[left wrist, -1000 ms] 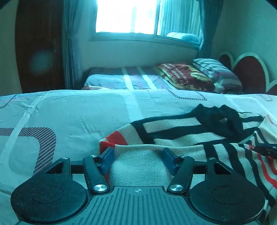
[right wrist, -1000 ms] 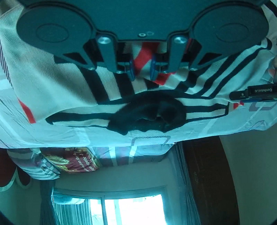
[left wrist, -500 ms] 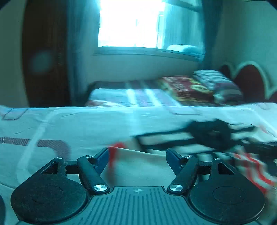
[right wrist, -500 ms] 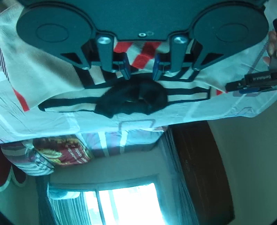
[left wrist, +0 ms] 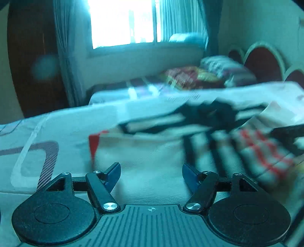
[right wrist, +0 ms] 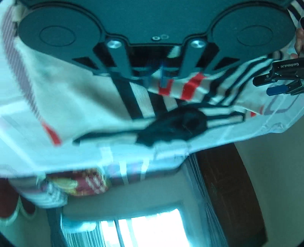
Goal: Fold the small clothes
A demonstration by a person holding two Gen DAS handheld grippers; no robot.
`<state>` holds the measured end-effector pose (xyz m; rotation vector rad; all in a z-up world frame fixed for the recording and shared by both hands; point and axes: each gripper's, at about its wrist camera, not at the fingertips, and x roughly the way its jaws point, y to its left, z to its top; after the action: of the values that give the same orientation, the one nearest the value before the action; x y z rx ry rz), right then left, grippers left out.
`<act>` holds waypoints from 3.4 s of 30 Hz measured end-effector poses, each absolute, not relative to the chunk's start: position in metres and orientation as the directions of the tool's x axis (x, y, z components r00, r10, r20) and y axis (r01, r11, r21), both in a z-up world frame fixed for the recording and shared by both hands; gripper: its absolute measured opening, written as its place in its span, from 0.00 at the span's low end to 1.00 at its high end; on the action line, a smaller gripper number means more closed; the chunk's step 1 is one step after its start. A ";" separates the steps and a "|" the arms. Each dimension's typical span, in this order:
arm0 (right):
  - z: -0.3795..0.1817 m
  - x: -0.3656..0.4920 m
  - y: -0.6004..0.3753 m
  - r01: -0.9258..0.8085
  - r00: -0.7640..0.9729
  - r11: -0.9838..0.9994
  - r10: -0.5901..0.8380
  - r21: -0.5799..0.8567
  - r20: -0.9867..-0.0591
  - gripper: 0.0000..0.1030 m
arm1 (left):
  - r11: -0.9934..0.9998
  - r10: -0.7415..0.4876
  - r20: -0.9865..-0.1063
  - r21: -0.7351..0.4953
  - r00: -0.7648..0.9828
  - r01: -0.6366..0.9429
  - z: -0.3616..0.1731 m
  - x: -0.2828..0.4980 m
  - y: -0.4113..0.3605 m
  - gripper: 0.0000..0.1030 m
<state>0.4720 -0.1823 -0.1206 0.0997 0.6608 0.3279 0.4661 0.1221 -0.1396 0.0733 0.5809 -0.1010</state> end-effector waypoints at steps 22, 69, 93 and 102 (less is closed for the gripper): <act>-0.133 0.444 -0.242 -0.234 0.739 0.951 0.308 0.200 -0.599 0.24 | 0.999 0.018 -0.597 0.037 0.802 0.005 -0.160 0.445 0.086 0.81; -0.126 0.462 -0.215 -0.284 0.759 0.955 0.275 0.079 -0.590 0.24 | 0.999 -0.011 -0.611 0.023 0.791 0.031 -0.148 0.482 0.058 1.00; -0.139 0.574 -0.322 -0.100 0.774 0.992 0.122 0.070 -0.621 0.21 | 0.998 0.010 -0.653 0.054 0.757 0.033 -0.157 0.580 -0.077 1.00; -0.120 0.452 -0.322 -0.257 0.767 0.964 0.245 0.065 -0.593 0.21 | 0.995 0.098 -0.601 0.064 0.794 -0.075 -0.141 0.459 -0.004 1.00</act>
<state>0.4518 -0.3217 -0.1196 -0.0203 0.6412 0.2726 0.4588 -0.0039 -0.1408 0.0369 0.6476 0.0934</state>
